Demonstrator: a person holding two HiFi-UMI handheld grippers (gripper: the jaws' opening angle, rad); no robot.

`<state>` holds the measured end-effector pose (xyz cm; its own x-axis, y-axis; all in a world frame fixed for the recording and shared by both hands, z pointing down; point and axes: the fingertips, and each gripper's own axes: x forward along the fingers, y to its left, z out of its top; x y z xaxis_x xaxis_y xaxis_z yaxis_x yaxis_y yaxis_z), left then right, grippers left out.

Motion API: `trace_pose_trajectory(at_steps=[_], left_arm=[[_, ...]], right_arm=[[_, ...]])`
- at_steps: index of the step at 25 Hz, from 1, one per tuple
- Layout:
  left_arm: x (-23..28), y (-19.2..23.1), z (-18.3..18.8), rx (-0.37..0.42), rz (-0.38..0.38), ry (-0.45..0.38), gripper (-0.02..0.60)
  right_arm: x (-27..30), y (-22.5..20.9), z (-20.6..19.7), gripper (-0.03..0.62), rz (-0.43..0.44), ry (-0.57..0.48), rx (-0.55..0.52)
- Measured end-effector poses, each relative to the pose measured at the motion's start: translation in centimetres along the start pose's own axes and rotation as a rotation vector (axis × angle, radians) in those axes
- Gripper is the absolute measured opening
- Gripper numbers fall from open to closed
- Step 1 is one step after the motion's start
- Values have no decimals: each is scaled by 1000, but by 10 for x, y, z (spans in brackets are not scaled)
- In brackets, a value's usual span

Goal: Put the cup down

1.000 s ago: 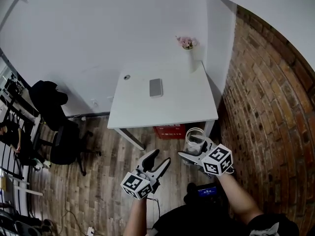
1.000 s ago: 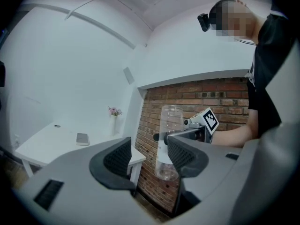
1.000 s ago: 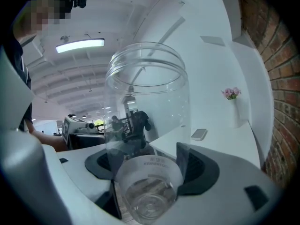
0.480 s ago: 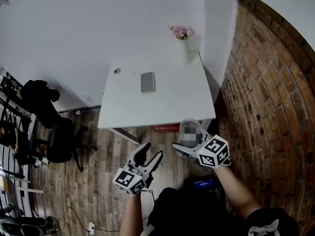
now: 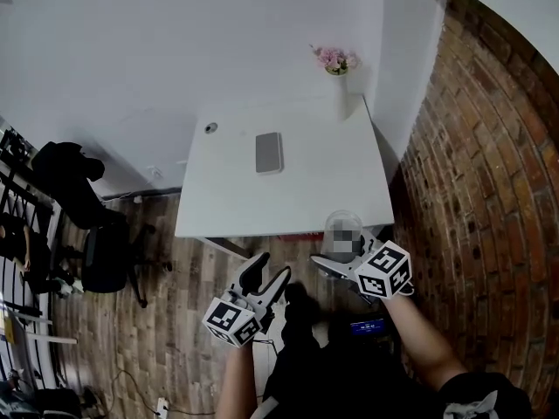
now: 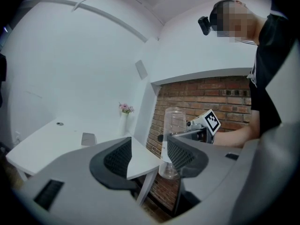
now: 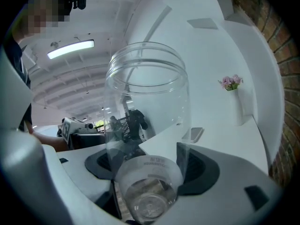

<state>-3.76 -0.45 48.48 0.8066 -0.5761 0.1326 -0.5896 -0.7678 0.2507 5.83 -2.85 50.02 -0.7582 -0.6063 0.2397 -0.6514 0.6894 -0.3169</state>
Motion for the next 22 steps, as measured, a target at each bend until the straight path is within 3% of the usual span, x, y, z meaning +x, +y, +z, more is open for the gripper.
trace_pose_trajectory(at_steps=[6,12,22], left_arm=[[18,52,10,-8,24,-20,245],[40,102,23,-44,-25,-8,245],[61,179,47,-40,-90,11,245]], right_arm=[[33,-29,14,359,-24,1,-1],[80,-53,37,359,-41,15,6],[153,-81,66,359,-82,29,22]])
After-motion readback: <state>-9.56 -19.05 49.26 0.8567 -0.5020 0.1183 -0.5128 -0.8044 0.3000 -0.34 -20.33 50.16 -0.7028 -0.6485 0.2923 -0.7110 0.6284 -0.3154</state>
